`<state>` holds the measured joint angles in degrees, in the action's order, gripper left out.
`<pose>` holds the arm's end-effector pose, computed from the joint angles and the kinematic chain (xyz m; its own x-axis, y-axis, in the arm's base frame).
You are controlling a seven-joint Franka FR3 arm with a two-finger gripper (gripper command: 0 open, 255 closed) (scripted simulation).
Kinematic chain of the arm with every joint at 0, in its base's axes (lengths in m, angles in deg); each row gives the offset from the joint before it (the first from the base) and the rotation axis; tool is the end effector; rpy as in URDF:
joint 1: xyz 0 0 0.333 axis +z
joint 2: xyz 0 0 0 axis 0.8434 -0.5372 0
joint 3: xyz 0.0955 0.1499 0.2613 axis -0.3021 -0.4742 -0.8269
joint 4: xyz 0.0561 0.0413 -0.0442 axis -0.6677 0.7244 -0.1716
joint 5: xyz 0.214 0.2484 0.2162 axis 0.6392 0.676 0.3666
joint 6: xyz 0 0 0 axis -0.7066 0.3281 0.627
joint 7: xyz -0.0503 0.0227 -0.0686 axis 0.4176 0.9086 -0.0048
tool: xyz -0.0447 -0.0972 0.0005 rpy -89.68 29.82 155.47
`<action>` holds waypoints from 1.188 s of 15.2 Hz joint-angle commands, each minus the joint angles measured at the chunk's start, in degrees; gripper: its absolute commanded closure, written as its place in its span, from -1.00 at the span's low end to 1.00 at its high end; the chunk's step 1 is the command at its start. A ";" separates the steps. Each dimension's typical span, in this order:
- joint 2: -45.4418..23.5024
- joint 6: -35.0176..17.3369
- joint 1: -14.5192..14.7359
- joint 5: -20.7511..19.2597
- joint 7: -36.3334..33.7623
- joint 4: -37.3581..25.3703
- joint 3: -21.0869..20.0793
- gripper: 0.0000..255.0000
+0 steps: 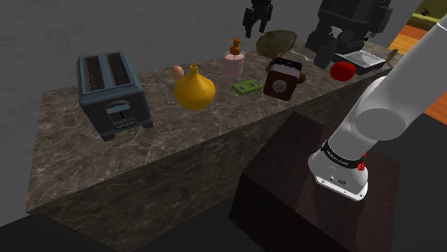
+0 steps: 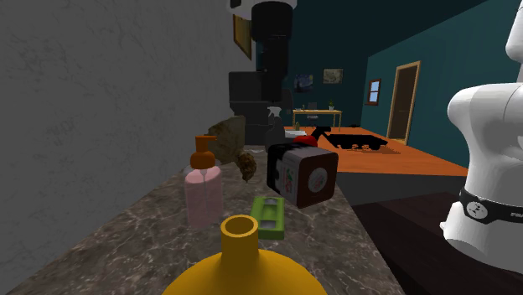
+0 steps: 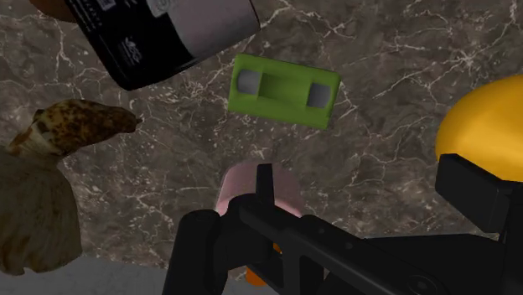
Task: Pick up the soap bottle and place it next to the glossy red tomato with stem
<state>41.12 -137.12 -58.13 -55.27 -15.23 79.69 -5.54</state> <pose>0.5099 -0.1231 0.5089 0.9946 -0.1033 0.0079 -0.1034 -0.9946 0.0131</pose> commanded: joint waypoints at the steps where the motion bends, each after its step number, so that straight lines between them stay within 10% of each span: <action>1: -4.32 -0.62 -0.44 0.94 1.41 -3.55 0.84 -1.00; 12: -30.25 1.68 -4.96 7.76 6.93 -30.47 2.18 -1.00; 18: -31.08 -2.54 -4.93 8.03 7.14 -27.04 2.00 -1.00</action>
<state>10.23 -138.84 -63.02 -47.31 -8.21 52.03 -3.53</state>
